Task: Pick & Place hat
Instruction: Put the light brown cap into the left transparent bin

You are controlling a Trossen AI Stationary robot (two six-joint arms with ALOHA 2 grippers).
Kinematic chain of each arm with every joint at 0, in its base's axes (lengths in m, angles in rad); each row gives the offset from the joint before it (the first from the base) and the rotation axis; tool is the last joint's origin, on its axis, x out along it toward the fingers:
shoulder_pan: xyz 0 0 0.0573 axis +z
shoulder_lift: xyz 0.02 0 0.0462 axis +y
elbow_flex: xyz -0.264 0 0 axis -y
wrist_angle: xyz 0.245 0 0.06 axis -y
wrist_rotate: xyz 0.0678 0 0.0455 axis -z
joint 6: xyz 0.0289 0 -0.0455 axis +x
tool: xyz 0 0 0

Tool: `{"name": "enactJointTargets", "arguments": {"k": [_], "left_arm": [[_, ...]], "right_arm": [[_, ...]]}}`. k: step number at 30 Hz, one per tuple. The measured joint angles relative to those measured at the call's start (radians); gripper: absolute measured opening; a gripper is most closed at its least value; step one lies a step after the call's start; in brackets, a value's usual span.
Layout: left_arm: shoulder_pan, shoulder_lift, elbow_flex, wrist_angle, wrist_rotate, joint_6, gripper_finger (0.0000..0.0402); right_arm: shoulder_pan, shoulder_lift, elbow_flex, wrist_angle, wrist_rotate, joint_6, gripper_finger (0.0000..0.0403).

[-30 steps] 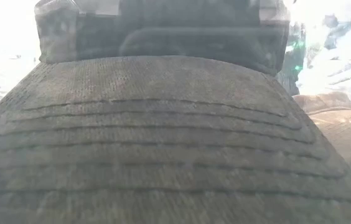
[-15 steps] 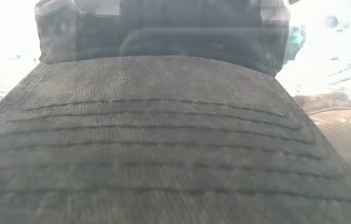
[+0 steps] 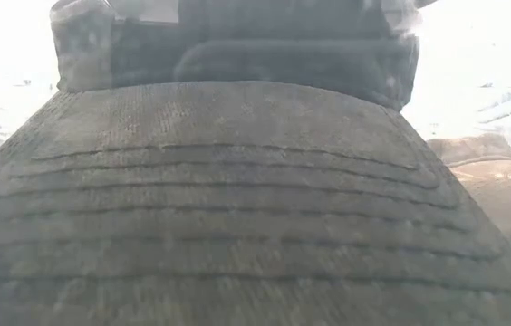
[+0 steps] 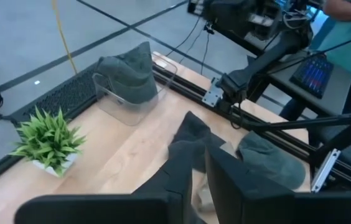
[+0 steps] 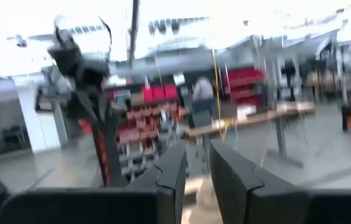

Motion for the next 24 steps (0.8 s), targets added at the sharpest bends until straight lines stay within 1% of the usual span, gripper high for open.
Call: {"name": "enactJointTargets", "arguments": {"k": [3,6,24], "left_arm": [[0.007,0.0,0.0,-0.003,0.002,0.01,0.0051],[0.007,0.0,0.0,-0.003,0.007,0.035,0.0051],[0.007,0.0,0.0,-0.008,0.012,0.054,0.0051]], "right_arm": [[0.0,-0.006,0.0,0.044,0.004,0.0,0.0059],[0.0,-0.007,0.0,0.052,0.004,0.0,0.0059],[0.0,-0.003,0.0,0.051,0.005,0.0,0.0059]]}}
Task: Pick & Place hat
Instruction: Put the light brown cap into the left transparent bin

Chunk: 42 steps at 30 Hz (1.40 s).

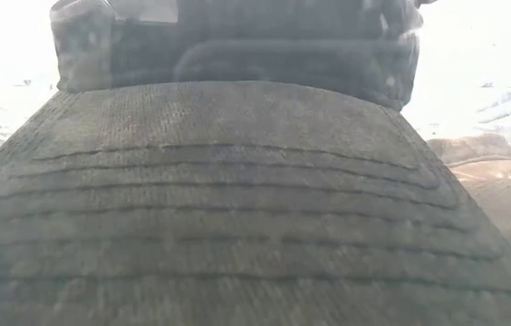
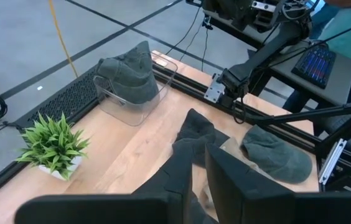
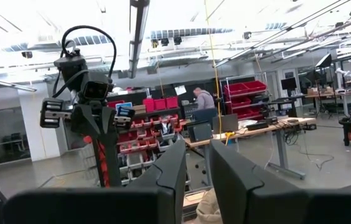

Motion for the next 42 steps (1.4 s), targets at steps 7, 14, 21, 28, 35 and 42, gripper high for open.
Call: {"name": "enactJointTargets", "arguments": {"k": [7,14,21,28,35,42], "left_arm": [[0.0,0.0,0.0,0.0,0.0,0.0,0.0051],[0.0,0.0,0.0,0.0,0.001,-0.001,0.0051],[0.0,0.0,0.0,0.0,0.001,-0.002,0.0051],[0.0,0.0,0.0,0.0,0.001,-0.007,0.0051],[0.0,0.0,0.0,0.0,0.001,-0.01,0.0051],[0.0,0.0,0.0,0.001,0.017,-0.022,0.0051]], "right_arm": [[0.0,0.0,0.0,0.0,0.0,0.0,0.0059],[0.0,0.0,0.0,0.0,0.0,0.0,0.0059],[0.0,0.0,0.0,0.0,0.0,0.0,0.0059],[0.0,0.0,0.0,0.0,0.0,0.0,0.0059],[0.0,0.0,0.0,0.0,0.0,0.0,0.0059],[0.0,0.0,0.0,0.001,-0.001,0.0,0.0059]]}}
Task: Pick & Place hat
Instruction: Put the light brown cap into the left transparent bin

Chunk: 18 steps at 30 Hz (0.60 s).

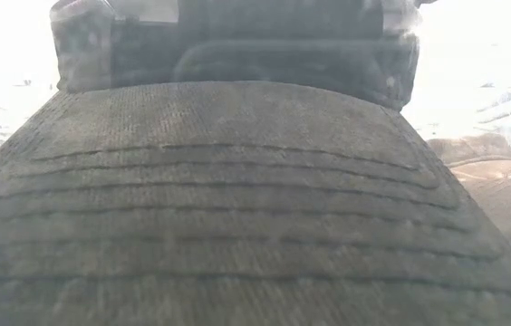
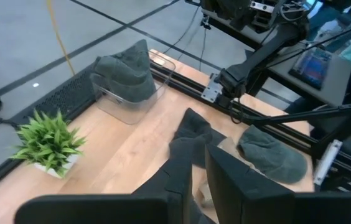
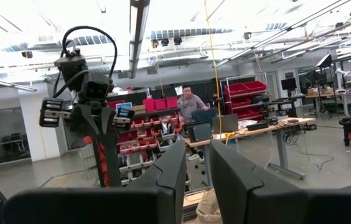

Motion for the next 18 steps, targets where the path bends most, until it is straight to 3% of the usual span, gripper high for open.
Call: {"name": "enactJointTargets", "arguments": {"k": [3,11,18], "left_arm": [[0.0,0.0,0.0,0.0,0.036,-0.017,0.0051],[0.0,0.0,0.0,0.0,0.089,-0.023,0.0051],[0.0,0.0,0.0,0.002,0.084,-0.034,0.0051]], "right_arm": [[0.0,0.0,0.0,0.002,0.004,0.035,0.0059],[0.006,-0.002,0.0,0.029,-0.025,0.559,0.0059],[0.006,0.01,0.0,-0.001,-0.049,0.666,0.0059]]}}
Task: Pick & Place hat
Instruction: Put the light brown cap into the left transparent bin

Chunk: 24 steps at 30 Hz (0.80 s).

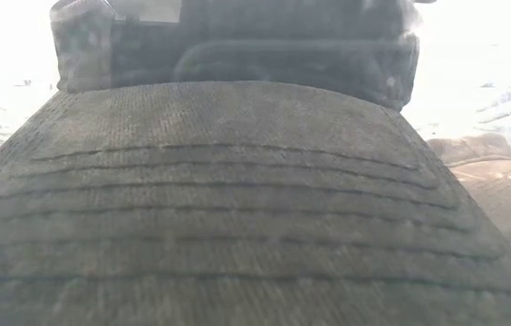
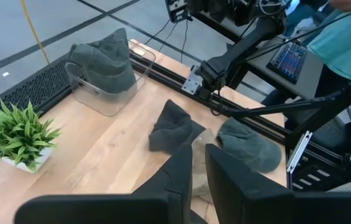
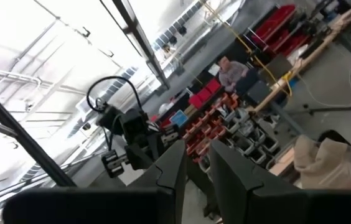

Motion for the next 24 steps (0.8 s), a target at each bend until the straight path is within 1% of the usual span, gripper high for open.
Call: {"name": "enactJointTargets", "arguments": {"k": [6,8,10,12,16,19,21,24], "left_arm": [[0.0,0.001,0.0,0.002,0.001,-0.014,0.0051],[0.0,0.009,0.0,0.011,0.001,-0.023,0.0051],[0.0,0.016,0.0,0.013,0.003,-0.024,0.0051],[0.0,0.026,0.0,0.014,0.004,-0.033,0.0051],[0.0,0.032,0.0,0.02,0.003,-0.05,0.0051],[0.0,0.047,0.001,0.046,-0.022,-0.049,0.0051],[0.0,0.062,0.0,0.075,-0.027,-0.043,0.0051],[0.0,0.084,0.0,0.143,-0.03,-0.032,0.0051]], "right_arm": [[0.0,0.01,0.0,0.015,0.0,-0.025,0.0059],[-0.007,0.022,0.0,0.048,-0.005,-0.102,0.0059],[-0.012,0.024,0.0,0.06,-0.048,-0.153,0.0059],[-0.013,0.023,0.003,0.04,-0.108,-0.161,0.0059],[-0.005,0.024,0.032,-0.116,-0.259,-0.162,0.0059],[0.01,0.024,0.092,-0.299,-0.338,-0.248,0.0059],[0.024,0.024,0.148,-0.451,-0.349,-0.349,0.0059],[0.045,0.038,0.256,-0.699,-0.335,-0.519,0.0059]]}}
